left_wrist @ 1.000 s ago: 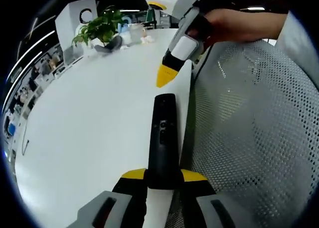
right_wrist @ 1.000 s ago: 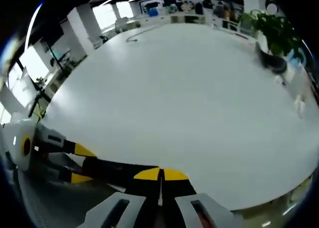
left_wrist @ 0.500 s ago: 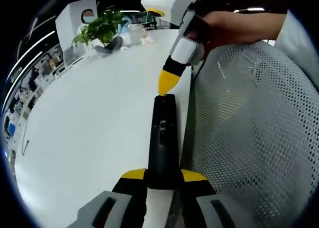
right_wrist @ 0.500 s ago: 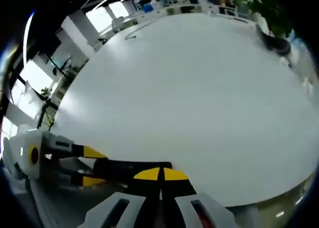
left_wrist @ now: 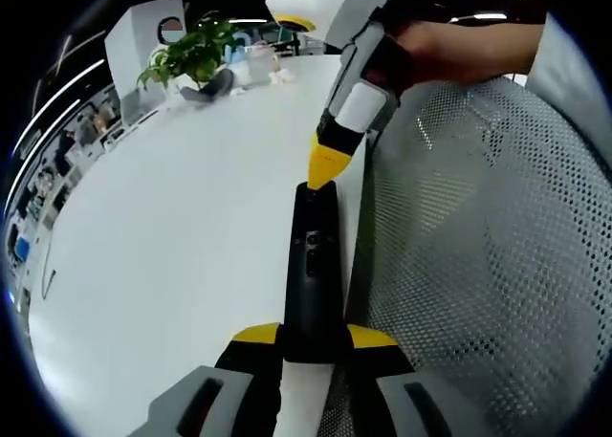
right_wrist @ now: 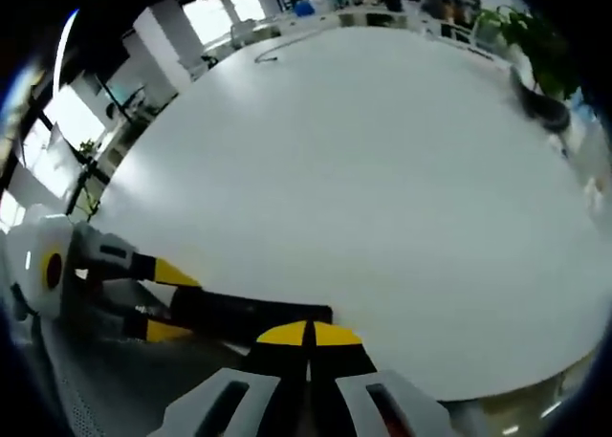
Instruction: Press the specified remote control buttons in sequence, fully releasing each button before pressing the next.
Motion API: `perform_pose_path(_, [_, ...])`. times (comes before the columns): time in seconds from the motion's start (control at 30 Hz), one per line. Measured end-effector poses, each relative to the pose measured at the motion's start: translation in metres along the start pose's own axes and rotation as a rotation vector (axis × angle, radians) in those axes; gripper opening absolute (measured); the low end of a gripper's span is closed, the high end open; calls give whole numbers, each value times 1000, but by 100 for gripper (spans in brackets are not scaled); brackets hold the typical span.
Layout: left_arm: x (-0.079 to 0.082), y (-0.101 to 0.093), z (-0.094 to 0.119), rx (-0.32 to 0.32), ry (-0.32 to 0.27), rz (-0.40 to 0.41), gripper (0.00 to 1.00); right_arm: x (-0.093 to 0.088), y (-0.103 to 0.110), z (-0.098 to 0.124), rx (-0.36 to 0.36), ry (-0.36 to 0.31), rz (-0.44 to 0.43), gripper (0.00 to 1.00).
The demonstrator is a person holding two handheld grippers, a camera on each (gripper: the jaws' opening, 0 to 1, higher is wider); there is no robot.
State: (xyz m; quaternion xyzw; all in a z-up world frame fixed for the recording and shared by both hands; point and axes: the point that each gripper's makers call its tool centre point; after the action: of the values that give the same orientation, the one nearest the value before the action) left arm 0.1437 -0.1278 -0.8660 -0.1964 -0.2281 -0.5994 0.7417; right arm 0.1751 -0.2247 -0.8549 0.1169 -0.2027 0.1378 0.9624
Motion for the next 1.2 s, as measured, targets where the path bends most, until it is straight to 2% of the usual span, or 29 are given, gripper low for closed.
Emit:
perform_pose_path(0.27, [0, 0, 0, -2, -3, 1, 24, 0, -2, -1, -3, 7, 15, 0])
perform_pose_path(0.37, [0, 0, 0, -1, 4, -3, 24, 1, -2, 0, 11, 7, -28, 0])
perform_pose_path(0.57, [0, 0, 0, -1, 7, 6, 24, 1, -2, 0, 21, 7, -47, 0])
perform_pose_path(0.73, [2, 2, 0, -15, 2, 43, 24, 1, -1, 0, 14, 9, -33, 0])
perform_pose_path(0.93, [2, 1, 0, -14, 8, 31, 24, 1, 0, 0, -3, 12, 8, 0])
perform_pose_path(1.1, [2, 1, 0, -16, 3, 21, 24, 3, 6, 0, 28, -3, 28, 0])
perform_pose_path(1.2, [2, 1, 0, -17, 1, 29, 24, 0, 8, -2, 35, 17, 35, 0])
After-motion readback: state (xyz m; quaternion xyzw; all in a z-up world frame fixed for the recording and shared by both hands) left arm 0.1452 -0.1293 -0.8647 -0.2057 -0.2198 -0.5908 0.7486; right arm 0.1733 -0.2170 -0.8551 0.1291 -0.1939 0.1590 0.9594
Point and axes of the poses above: the point that each gripper's makers call its tool centre point, and the gripper's own axes: z roughly backward along the fingers, y roughly to its left, x roughly out of its top, and after that the axes turned 4 degrees about -x, right-handed
